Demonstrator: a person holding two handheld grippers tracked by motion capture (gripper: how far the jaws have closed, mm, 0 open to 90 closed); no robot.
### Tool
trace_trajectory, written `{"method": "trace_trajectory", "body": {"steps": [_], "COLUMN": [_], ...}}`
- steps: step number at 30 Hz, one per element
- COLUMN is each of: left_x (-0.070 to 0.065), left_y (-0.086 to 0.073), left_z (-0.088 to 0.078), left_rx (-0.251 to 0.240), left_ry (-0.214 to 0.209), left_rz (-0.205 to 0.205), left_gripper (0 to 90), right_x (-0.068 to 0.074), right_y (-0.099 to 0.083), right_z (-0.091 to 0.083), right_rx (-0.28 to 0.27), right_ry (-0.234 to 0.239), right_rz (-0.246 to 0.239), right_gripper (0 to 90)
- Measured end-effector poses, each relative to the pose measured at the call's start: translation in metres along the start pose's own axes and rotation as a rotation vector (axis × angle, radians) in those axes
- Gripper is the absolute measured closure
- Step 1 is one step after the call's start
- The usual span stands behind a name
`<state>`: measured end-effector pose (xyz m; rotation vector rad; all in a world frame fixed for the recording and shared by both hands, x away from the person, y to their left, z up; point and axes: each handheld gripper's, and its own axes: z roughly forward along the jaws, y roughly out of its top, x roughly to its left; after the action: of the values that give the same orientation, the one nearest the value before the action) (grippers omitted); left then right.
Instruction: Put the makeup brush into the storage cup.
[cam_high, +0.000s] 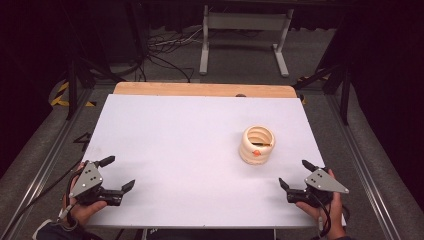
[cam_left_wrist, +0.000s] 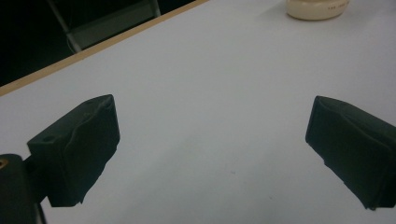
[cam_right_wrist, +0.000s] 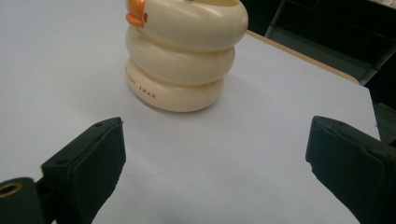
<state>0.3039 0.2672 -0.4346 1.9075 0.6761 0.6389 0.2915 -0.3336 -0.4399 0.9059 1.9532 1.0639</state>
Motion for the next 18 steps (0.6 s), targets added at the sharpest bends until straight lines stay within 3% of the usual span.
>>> {"method": "trace_trajectory", "body": {"steps": [18], "left_x": [0.0], "left_y": [0.0003], "left_z": [0.0034], "left_rx": [0.011], "left_ry": [-0.004], "left_rz": [-0.009], "left_gripper": [3.7], "right_x": [-0.0001], "right_y": [-0.0001], "right_z": [0.0011], "right_rx": [0.002], "right_ry": [0.0], "right_rz": [0.001], "right_gripper": [6.1]}}
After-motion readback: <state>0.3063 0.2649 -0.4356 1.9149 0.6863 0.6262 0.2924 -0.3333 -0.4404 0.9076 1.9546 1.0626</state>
